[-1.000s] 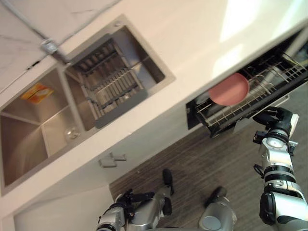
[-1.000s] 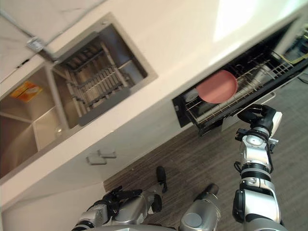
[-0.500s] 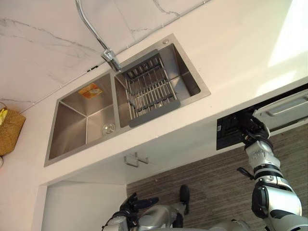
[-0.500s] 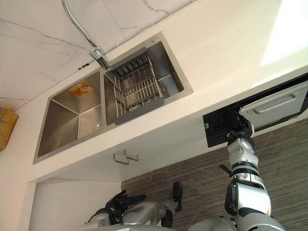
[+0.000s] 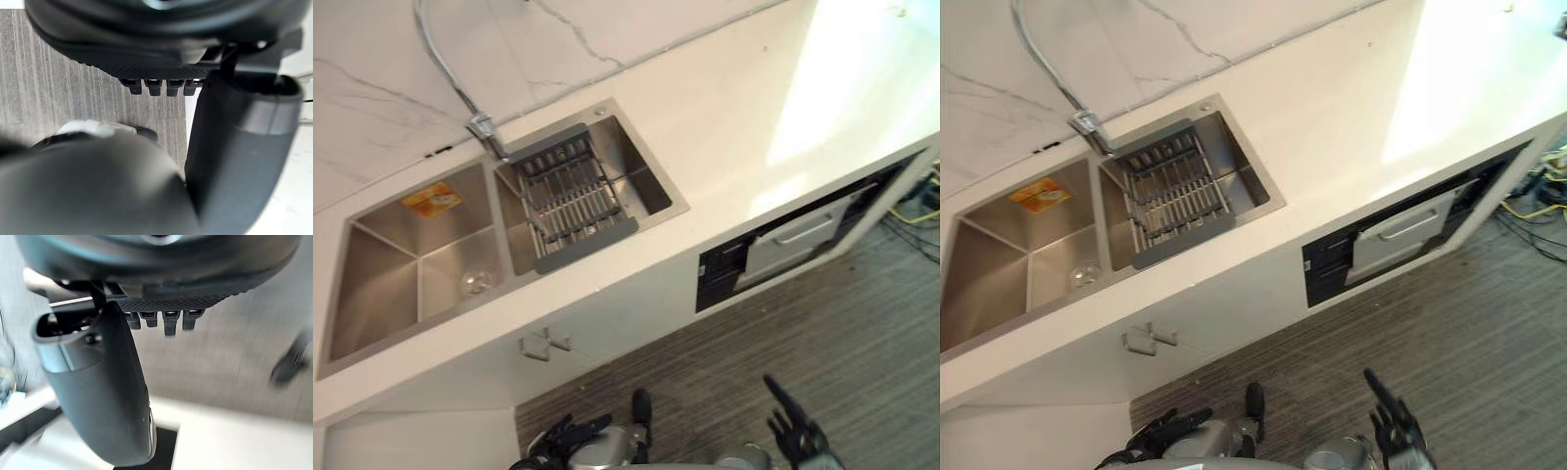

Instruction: Walk over to the sink, pick up the cup, carry it to the dishwasher, place the cup inside the dishwasher, then close the dishwasher door

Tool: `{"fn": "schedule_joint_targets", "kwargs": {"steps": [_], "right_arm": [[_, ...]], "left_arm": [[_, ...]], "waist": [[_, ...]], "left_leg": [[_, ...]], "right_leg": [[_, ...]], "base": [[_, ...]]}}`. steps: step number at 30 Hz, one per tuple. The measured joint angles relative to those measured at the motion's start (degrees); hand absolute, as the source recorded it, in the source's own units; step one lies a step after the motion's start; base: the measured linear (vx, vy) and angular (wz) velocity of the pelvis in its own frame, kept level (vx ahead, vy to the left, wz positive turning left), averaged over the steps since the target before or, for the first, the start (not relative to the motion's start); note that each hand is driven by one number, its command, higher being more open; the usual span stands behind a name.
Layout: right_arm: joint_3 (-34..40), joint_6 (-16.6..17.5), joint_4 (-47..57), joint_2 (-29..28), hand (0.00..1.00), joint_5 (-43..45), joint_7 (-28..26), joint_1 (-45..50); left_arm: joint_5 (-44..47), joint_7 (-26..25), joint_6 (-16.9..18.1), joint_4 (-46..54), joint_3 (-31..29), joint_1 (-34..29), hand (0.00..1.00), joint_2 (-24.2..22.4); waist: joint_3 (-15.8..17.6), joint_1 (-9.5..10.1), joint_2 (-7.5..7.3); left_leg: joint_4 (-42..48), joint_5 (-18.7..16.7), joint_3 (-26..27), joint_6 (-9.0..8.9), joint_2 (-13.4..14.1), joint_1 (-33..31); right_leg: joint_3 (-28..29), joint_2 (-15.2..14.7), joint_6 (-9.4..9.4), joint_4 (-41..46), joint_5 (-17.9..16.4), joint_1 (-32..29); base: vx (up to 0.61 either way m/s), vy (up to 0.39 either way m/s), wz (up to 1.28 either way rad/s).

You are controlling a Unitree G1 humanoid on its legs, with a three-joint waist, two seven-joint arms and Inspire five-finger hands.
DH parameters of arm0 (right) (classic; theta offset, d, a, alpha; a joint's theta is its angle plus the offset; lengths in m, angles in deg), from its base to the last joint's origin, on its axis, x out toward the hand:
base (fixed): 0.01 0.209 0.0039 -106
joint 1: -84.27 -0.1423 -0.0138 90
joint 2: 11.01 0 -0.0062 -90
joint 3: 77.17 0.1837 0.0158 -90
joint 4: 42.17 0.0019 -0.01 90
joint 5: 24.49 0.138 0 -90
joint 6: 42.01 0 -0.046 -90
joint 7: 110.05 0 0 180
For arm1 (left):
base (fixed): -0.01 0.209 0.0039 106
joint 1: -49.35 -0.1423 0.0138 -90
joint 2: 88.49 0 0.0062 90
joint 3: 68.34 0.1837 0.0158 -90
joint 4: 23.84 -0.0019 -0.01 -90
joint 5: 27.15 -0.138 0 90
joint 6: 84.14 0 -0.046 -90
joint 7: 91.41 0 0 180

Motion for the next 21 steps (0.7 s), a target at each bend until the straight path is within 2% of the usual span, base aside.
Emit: {"fn": "schedule_joint_targets", "kwargs": {"steps": [2, 4, 5, 6, 7, 8, 9, 10, 11, 12, 13, 14, 16, 17, 18, 19, 20, 21], "right_arm": [[-0.5, -0.7, 0.0, -2.9, 1.0, -6.9, 0.0, 1.2], [-1.1, -1.7, 0.2, -4.5, 1.0, -10.2, 0.6, 1.2], [-1.8, -1.8, 0.4, -4.9, 1.0, -11.0, 0.9, 1.2], [-3.3, -2.5, 1.6, -5.5, 1.0, -12.7, 2.0, 1.4], [-3.5, -2.6, 2.2, -5.6, 1.0, -12.9, 2.2, 1.5], [-4.1, -2.7, 2.7, -5.5, 1.0, -13.5, 2.4, 1.7], [-4.8, -2.7, 3.0, -5.5, 1.0, -14.7, 2.5, 1.7], [-5.5, -2.6, 3.1, -5.5, 1.0, -15.3, 2.4, 1.7], [-6.8, -2.3, 3.1, -5.8, 1.0, -15.5, 2.3, 1.8], [-7.0, -2.1, 3.3, -6.1, 1.0, -15.5, 2.3, 1.6], [-9.1, -1.7, 3.5, -5.8, 1.0, -15.6, 2.4, 1.5], [-10.9, -0.9, 4.0, -6.1, 1.0, -15.7, 2.6, 1.5], [-11.9, 1.0, 4.4, -6.6, 1.0, -15.8, 2.6, 1.2], [-11.8, 2.2, 4.6, -6.8, 1.0, -15.9, 2.6, 1.3], [-11.8, 2.7, 4.3, -6.6, 1.0, -16.1, 2.7, 1.3], [-11.7, 2.8, 4.3, -6.3, 1.0, -16.1, 2.8, 1.1], [-11.8, 3.2, 4.3, -6.6, 1.0, -16.1, 2.8, 1.0], [-11.7, 3.2, 4.3, -6.7, 1.0, -15.9, 2.7, 0.9]], "left_arm": [[0.1, -0.3, -0.2, 0.0, -0.4, -0.1, 1.0, 1.7], [0.6, -0.6, -1.0, 0.1, -1.8, -0.2, 1.0, 2.2], [1.3, -0.7, -1.3, 0.2, -2.4, -0.2, 1.0, 2.3], [1.7, -1.1, -2.4, 0.6, -3.8, -0.6, 1.0, 2.3], [1.8, -1.2, -2.6, 0.5, -4.0, -0.6, 1.0, 2.3], [1.8, -1.3, -2.7, 0.6, -3.9, -0.8, 1.0, 2.2], [1.7, -1.5, -2.7, 0.6, -3.8, -1.1, 1.0, 1.9], [1.7, -1.8, -2.7, 0.8, -3.7, -1.2, 1.0, 2.1], [1.7, -2.3, -2.7, 1.2, -3.0, -1.2, 1.0, 2.2], [1.7, -2.5, -2.6, 1.4, -2.6, -1.2, 1.0, 2.3], [1.7, -2.8, -2.6, 1.8, -2.3, -1.1, 1.0, 2.3], [1.6, -3.1, -3.0, 1.7, -2.3, -1.0, 1.0, 2.8], [1.1, -3.6, -3.7, 1.7, -2.3, -1.1, 1.0, 3.4], [0.9, -3.8, -3.8, 1.6, -2.4, -1.2, 1.0, 3.6], [0.6, -4.0, -3.7, 1.3, -2.5, -1.2, 1.0, 3.4], [-0.3, -4.1, -3.6, 1.2, -2.6, -1.9, 1.0, 2.3], [-0.4, -4.1, -3.5, 1.2, -3.0, -2.4, 1.0, 1.7], [-0.4, -4.1, -3.5, 1.2, -3.3, -2.6, 1.0, 1.4]], "waist": [[-0.7, -0.02, -2.84], [-1.3, 0.01, -4.94], [-1.4, 0.04, -5.29], [-1.5, 0.13, -6.64], [-1.5, 0.12, -6.75], [-1.5, 0.11, -6.79], [-1.5, 0.02, -6.83], [-1.5, -0.18, -6.87], [-1.7, -1.45, -6.76], [-2.0, -1.99, -6.22], [-2.2, -2.22, -6.01], [-2.7, -1.96, -6.75], [-3.4, -1.87, -7.93], [-3.7, -2.15, -8.5], [-4.0, -2.29, -8.61], [-4.7, -1.91, -6.98], [-5.0, -2.03, -6.06], [-5.2, -2.05, -5.82]], "left_leg": [[0.0, -1.5, 0.6, 0.76, 0.1, 1.6], [0.0, -2.3, 1.2, 1.94, -0.3, 2.2], [0.0, -2.5, 1.6, 2.18, -0.4, 2.4], [0.1, -2.8, 2.1, 2.68, -1.2, 2.6], [0.1, -3.1, 2.1, 3.16, -1.5, 2.7], [0.1, -3.6, 2.0, 3.87, -2.1, 2.8], [0.1, -4.3, 1.0, 4.79, -3.0, 3.5], [0.1, -4.6, -0.5, 5.28, -3.4, 3.8], [0.1, -4.6, -3.7, 6.03, -2.7, 4.0], [0.1, -4.6, -5.3, 6.04, -2.0, 3.9], [0.1, -4.2, -7.5, 5.57, -0.6, 3.7], [0.2, -3.8, -9.2, 4.76, 0.1, 3.9], [0.4, -3.7, -11.8, 3.78, -0.6, 4.2], [0.4, -3.8, -13.5, 3.52, -2.1, 4.9], [0.1, -3.9, -14.3, 3.36, -2.5, 5.3], [0.1, -3.9, -14.0, 2.98, -2.1, 5.8], [0.1, -4.0, -13.9, 2.88, -2.0, 6.2], [0.1, -4.0, -13.9, 2.87, -1.9, 6.3]], "right_leg": [[0.1, 0.4, -0.9, -1.1, -0.2, 1.7], [-0.1, 0.3, -1.95, -1.8, -0.7, 2.2], [-0.2, 0.2, -2.29, -2.0, -0.8, 2.4], [0.4, -0.4, -4.63, -1.7, -1.6, 2.5], [0.6, -0.7, -6.59, -1.4, -1.7, 2.5], [1.2, -1.1, -10.6, -0.2, -2.6, 2.4], [4.7, -0.9, -14.37, 1.7, -3.6, 1.9], [7.9, -0.7, -15.67, 2.9, -2.8, 1.6], [14.6, 0.7, -14.64, 6.6, -1.2, -0.2], [18.1, 3.4, -11.93, 5.5, -2.2, -0.6], [22.9, 9.3, -9.12, 0.7, -3.8, -0.7], [26.5, 14.3, -8.51, -5.6, -4.1, -0.5], [30.7, 18.7, -7.77, -13.0, -3.0, -0.6], [34.1, 19.4, -7.6, -13.7, 2.5, -0.7], [33.8, 19.1, -7.94, -12.8, 2.6, -0.2], [34.2, 19.4, -7.96, -11.5, 2.7, 0.0], [33.8, 19.6, -7.95, -11.2, 2.7, 0.8], [33.5, 19.7, -7.95, -11.2, 2.7, 1.1]], "base": [[-0.02, -0.024, -0.13], [-0.01, 0.006, 0.02], [0.0, 0.037, 0.11], [0.03, 0.069, 0.14], [0.05, 0.082, 0.19], [0.11, 0.123, 0.22], [0.12, 0.103, 0.3], [0.14, 0.094, 0.74], [0.16, 0.018, 0.92], [0.2, -0.028, 1.16], [0.23, -0.057, 0.97], [0.18, -0.062, 0.85], [0.18, -0.073, 0.83], [0.16, -0.079, 0.92], [0.14, -0.056, 0.75], [0.13, -0.025, 0.62], [0.11, -0.006, 0.52], [0.05, 0.007, 0.36]]}}
